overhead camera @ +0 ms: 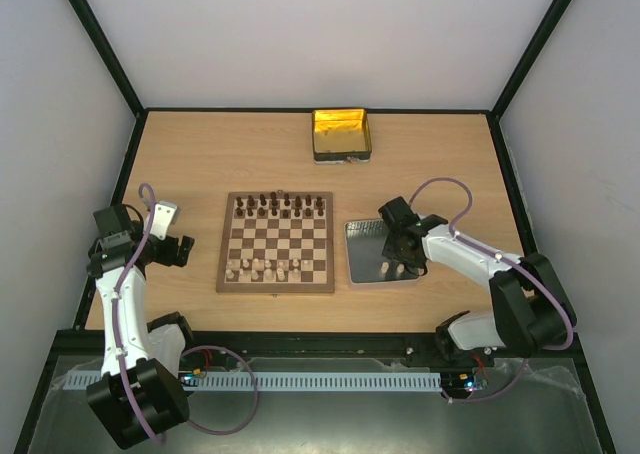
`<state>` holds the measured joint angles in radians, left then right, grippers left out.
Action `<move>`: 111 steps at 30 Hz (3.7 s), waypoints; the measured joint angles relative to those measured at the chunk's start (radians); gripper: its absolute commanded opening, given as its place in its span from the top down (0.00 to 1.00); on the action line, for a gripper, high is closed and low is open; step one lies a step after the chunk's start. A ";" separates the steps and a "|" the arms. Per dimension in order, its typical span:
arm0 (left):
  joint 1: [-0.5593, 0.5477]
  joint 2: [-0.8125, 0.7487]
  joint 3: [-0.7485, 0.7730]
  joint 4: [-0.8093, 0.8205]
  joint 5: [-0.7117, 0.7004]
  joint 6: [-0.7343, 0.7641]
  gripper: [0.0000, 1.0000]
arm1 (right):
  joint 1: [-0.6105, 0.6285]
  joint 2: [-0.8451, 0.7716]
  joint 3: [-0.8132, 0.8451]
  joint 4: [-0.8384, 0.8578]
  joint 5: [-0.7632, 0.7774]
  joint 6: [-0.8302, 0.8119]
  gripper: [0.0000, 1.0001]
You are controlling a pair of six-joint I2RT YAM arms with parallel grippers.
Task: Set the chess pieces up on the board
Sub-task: Pick up the chess piece from the storage box, then place the chess piece on the chessboard.
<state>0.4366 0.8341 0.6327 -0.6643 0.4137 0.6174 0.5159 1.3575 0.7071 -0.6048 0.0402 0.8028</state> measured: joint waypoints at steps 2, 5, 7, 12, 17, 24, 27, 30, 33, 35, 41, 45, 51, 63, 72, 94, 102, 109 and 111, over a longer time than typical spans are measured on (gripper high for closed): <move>0.000 0.000 0.000 0.000 0.000 0.000 0.01 | -0.015 0.000 -0.012 0.012 -0.004 -0.006 0.79; 0.000 0.000 0.000 0.000 0.000 0.000 0.01 | -0.032 0.001 -0.020 0.016 -0.008 -0.012 0.85; 0.000 0.002 0.000 0.000 0.000 0.000 0.01 | -0.042 0.003 -0.022 0.021 -0.016 -0.015 0.89; -0.002 0.007 0.000 0.000 0.000 0.000 0.01 | -0.053 0.006 -0.022 0.034 -0.028 -0.023 0.95; -0.005 0.011 0.000 0.000 0.000 0.000 0.01 | -0.059 0.007 -0.018 0.033 -0.040 -0.032 0.95; -0.014 0.012 0.000 0.000 0.000 0.000 0.01 | -0.056 0.006 0.086 -0.030 -0.050 -0.044 0.95; -0.022 0.013 0.000 0.000 -0.001 0.000 0.01 | -0.029 0.006 0.156 -0.063 -0.045 -0.044 0.95; -0.024 0.013 0.000 0.000 -0.002 0.000 0.01 | 0.050 0.006 0.222 -0.095 -0.035 -0.036 0.95; -0.024 0.013 0.000 0.000 -0.003 -0.001 0.01 | 0.134 0.013 0.265 -0.114 -0.035 -0.021 0.95; -0.024 0.013 0.000 0.000 -0.004 -0.001 0.01 | 0.189 0.029 0.288 -0.124 -0.033 -0.006 0.95; -0.024 0.012 0.000 0.000 -0.004 -0.001 0.01 | 0.381 0.133 0.374 -0.145 -0.021 0.043 0.95; -0.024 0.010 0.000 0.000 -0.005 -0.001 0.01 | 0.463 0.205 0.415 -0.142 -0.015 0.062 0.95; -0.024 0.003 0.000 0.001 -0.007 -0.002 0.01 | 0.492 0.275 0.417 -0.129 -0.016 0.077 0.94; -0.024 0.003 0.000 0.001 -0.007 -0.008 0.01 | 0.515 0.328 0.419 -0.093 -0.031 0.081 0.94; -0.024 0.003 0.000 0.001 -0.007 -0.009 0.01 | 0.519 0.352 0.429 -0.074 -0.039 0.081 0.94; -0.024 0.003 0.000 0.001 -0.007 -0.012 0.01 | 0.519 0.383 0.448 -0.063 -0.044 0.081 0.86; -0.024 0.003 0.000 0.001 -0.007 -0.012 0.01 | 0.519 0.386 0.465 -0.062 -0.047 0.080 0.83; -0.024 0.003 0.000 0.001 -0.007 -0.012 0.01 | 0.519 0.393 0.475 -0.063 -0.057 0.081 0.83; -0.024 0.003 0.000 0.001 -0.007 -0.012 0.01 | 0.519 0.393 0.476 -0.063 -0.058 0.081 0.83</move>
<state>0.4126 0.8375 0.6327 -0.6636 0.4065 0.6056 1.0348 1.7504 1.1828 -0.6674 -0.0174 0.8837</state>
